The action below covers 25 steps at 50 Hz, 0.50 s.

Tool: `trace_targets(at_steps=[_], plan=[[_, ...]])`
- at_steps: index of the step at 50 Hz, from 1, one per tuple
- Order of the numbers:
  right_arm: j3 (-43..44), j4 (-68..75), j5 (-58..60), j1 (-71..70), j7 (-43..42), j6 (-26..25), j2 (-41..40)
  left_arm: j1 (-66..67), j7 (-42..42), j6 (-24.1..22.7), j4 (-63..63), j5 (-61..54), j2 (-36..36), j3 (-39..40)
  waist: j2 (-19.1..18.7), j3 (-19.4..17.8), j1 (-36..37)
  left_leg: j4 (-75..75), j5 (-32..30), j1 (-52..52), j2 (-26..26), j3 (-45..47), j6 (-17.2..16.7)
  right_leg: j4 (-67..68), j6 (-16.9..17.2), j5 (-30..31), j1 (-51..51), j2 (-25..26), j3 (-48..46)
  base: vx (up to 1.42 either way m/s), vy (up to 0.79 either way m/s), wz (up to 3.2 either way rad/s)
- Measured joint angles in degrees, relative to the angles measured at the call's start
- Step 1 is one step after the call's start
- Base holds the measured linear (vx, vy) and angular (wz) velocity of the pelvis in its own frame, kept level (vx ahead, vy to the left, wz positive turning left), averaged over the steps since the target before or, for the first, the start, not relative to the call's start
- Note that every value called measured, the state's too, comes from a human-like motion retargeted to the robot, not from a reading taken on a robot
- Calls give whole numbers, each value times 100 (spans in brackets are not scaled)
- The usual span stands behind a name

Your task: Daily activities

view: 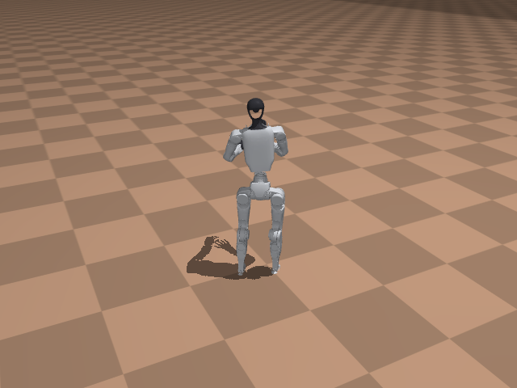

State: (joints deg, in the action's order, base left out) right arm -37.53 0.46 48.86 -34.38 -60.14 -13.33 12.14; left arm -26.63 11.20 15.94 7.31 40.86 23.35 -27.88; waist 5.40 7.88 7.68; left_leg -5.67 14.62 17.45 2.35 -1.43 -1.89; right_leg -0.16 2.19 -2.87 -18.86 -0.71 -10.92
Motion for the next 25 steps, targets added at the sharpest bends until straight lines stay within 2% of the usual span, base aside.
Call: trace_targets(at_steps=[15, 25], plan=[[-102, 13, -351, 60, -176, 115, -182, 6, 45, 278, -2, 738, 180, -48, -39, 146, -172, 385, -182, -69, 28, 154, -19, -291, 62, 195, -54, 60, 153, 0, 0, 0], [228, 248, -1273, 513, -220, 363, -98, 154, 155, 0, 193, 252, 142, -8, -132, 296, -257, 722, -352, -231, 30, 304, -50, -306, 119, 189, -98, 73, 218, 0, 0, 0]])
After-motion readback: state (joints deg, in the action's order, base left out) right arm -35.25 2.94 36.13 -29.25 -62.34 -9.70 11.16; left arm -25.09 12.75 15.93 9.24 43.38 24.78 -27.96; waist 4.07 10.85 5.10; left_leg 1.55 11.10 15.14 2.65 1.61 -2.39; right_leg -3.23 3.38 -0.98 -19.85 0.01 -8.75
